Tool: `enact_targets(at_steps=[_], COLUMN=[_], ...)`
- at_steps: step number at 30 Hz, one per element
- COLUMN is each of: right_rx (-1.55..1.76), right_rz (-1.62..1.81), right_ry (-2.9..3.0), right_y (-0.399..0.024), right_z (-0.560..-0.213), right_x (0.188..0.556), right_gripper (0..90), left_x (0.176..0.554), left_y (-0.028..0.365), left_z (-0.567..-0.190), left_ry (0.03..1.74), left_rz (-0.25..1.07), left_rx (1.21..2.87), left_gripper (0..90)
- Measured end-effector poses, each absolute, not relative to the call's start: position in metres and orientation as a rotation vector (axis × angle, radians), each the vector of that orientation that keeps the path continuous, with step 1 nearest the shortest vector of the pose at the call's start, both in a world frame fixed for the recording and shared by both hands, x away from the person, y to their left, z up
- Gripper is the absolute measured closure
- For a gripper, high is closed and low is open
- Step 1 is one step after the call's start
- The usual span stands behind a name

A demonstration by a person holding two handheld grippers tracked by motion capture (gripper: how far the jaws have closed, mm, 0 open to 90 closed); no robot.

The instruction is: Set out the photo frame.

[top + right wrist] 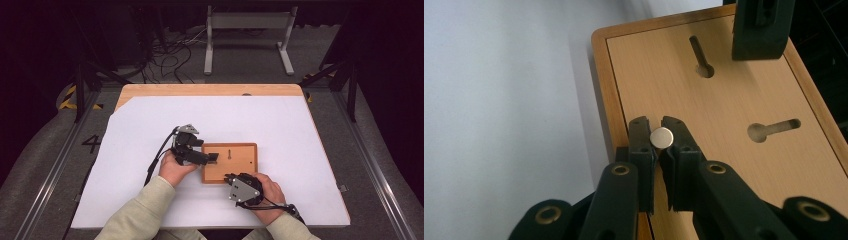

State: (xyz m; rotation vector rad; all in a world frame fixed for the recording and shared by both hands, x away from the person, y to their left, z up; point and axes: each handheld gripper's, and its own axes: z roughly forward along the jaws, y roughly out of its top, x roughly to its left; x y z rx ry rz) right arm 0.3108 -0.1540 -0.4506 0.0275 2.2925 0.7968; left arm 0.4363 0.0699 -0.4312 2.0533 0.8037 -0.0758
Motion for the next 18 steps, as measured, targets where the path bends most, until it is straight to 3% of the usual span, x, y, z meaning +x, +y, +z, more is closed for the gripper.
enact_targets(at_steps=[7, 18], right_rx=[0.026, 0.034], right_rz=[0.786, 0.784], right_ry=[2.289, 2.285], right_y=[-0.154, -0.154], right_z=[-0.45, -0.451], right_x=[0.31, 0.309], right_gripper=[83.9, 83.9], left_x=[0.439, 0.438], left_y=[0.053, 0.043], left_z=[-0.438, -0.438], left_ry=[0.786, 0.772], left_rz=[-0.155, -0.156], left_rx=[2.091, 2.124], left_gripper=[12.0, 15.8])
